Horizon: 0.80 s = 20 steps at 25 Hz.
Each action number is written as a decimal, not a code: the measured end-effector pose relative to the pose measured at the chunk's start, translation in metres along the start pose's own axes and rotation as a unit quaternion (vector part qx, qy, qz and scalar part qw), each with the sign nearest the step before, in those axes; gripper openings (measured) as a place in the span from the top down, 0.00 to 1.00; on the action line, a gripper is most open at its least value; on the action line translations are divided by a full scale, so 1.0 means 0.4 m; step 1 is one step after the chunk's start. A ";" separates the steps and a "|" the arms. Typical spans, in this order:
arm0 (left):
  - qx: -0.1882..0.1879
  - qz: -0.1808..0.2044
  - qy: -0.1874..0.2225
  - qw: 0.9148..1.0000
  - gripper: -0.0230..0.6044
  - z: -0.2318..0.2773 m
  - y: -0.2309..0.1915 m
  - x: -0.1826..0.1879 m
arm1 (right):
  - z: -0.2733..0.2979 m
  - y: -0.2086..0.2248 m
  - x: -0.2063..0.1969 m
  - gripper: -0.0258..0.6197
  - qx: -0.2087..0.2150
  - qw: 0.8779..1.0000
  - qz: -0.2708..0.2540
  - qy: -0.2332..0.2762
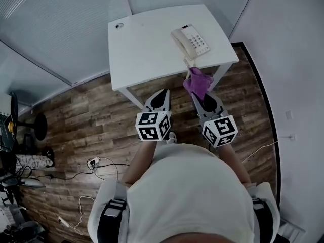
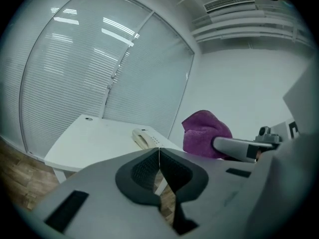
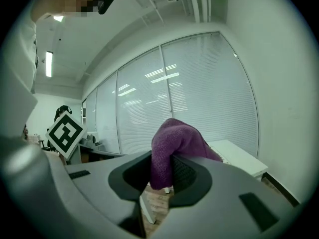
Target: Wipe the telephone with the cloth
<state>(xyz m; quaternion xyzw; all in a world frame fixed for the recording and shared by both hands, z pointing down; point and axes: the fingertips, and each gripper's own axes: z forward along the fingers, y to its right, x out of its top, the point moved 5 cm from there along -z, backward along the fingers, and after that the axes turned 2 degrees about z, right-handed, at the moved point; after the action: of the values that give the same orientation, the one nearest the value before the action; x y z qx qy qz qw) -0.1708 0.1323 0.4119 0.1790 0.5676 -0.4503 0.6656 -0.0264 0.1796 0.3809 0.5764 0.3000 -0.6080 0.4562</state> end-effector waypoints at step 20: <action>-0.002 -0.011 -0.018 1.000 0.93 0.161 -0.193 0.079 | 0.227 0.124 0.067 0.82 -0.051 0.998 0.015 0.020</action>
<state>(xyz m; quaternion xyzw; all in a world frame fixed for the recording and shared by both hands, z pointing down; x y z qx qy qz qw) -0.1960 0.0306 0.4229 0.1633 0.5581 -0.4593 0.6715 -0.0184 0.0733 0.3770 0.5686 0.3312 -0.5732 0.4882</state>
